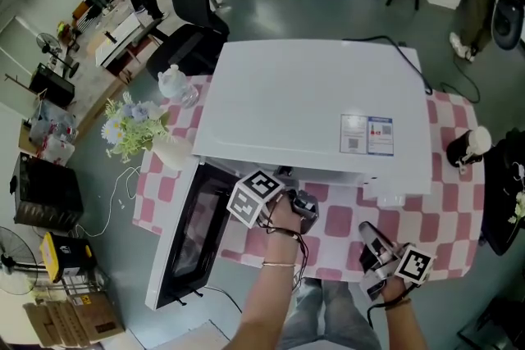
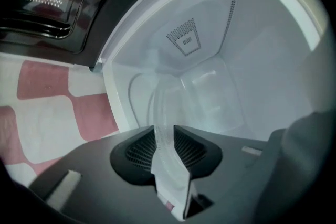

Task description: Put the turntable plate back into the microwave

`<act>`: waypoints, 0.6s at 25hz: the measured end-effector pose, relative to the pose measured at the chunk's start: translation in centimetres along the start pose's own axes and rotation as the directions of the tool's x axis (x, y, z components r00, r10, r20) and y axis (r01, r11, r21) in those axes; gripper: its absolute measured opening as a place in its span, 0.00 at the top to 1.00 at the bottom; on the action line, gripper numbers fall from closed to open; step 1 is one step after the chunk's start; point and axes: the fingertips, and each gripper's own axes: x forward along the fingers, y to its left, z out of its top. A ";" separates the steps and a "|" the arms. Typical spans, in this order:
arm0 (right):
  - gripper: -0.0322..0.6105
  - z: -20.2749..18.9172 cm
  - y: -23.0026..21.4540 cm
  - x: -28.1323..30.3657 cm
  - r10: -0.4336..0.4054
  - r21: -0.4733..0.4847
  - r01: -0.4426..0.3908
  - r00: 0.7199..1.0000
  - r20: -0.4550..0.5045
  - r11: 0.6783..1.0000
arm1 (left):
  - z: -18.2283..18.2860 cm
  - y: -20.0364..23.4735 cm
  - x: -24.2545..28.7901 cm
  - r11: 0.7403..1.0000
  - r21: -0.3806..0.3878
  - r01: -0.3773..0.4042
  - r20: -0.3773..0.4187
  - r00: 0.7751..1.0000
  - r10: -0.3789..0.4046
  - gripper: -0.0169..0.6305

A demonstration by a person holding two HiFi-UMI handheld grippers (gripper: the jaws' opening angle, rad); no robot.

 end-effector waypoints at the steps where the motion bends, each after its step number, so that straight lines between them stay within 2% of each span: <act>1: 0.82 0.0 0.0 0.0 0.001 -0.001 -0.001 1.000 0.000 1.000 | 0.0 0.0 -0.1 1.000 0.016 -0.006 -0.003 1.000 0.006 0.82; 6: 0.82 -0.3 0.5 -0.1 0.014 -0.001 -0.014 1.000 0.000 1.000 | -0.4 0.3 -0.3 1.000 -0.009 0.007 -0.021 1.000 -0.007 0.82; 15: 0.82 -1.0 0.9 -0.4 0.015 -0.006 -0.015 1.000 -0.004 1.000 | -0.9 0.4 -1.0 1.000 0.000 0.020 -0.032 0.999 -0.020 0.80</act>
